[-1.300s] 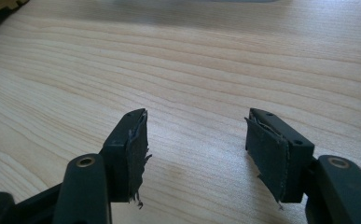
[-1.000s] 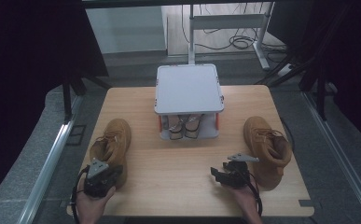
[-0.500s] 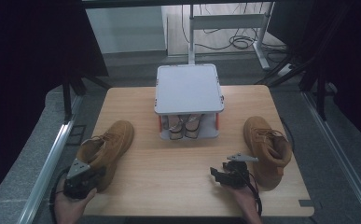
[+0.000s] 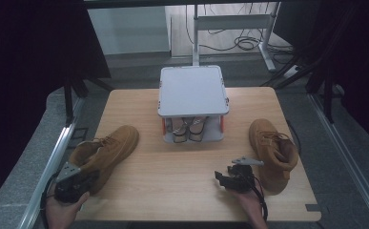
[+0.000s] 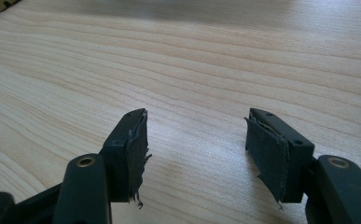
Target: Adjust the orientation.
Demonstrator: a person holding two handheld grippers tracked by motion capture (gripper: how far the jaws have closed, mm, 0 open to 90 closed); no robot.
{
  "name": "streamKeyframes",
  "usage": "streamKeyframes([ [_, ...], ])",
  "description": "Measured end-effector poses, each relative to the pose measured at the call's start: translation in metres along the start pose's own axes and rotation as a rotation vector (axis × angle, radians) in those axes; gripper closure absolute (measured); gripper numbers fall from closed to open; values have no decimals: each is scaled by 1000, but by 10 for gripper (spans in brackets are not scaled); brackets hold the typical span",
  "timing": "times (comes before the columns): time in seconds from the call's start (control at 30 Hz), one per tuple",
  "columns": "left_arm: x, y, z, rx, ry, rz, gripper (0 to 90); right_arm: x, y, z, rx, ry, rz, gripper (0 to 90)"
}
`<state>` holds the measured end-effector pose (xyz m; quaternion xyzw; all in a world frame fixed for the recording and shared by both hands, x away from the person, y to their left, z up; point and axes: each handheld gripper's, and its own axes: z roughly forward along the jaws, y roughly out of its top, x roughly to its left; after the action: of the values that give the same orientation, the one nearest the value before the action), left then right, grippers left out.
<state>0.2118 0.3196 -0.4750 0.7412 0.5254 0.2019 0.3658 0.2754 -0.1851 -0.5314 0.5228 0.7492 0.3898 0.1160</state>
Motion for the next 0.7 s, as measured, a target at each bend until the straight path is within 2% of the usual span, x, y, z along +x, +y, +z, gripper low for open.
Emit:
streamKeyframes([
  [0.13, -12, 0, 3, -20, -18, -9, 900, 0, 0, 0, -1, 3, 0, 388],
  [0.23, -29, 3, 8, -20, -50, 26, 900, 0, 0, -1, -5, 5, 3, 388],
  [0.4, -52, 9, 20, -9, -92, 55, 882, 0, 0, -3, -11, 13, 4, 388],
  [0.47, -62, 11, 27, -3, -106, 75, 875, 0, 0, -4, -13, 17, 5, 388],
  [0.53, -72, 14, 32, -19, -101, 99, 873, 1, 0, -6, -16, 23, -2, 388],
  [0.7, -90, 23, 48, -29, -160, 101, 814, 1, -1, -11, -38, 19, -18, 418],
])
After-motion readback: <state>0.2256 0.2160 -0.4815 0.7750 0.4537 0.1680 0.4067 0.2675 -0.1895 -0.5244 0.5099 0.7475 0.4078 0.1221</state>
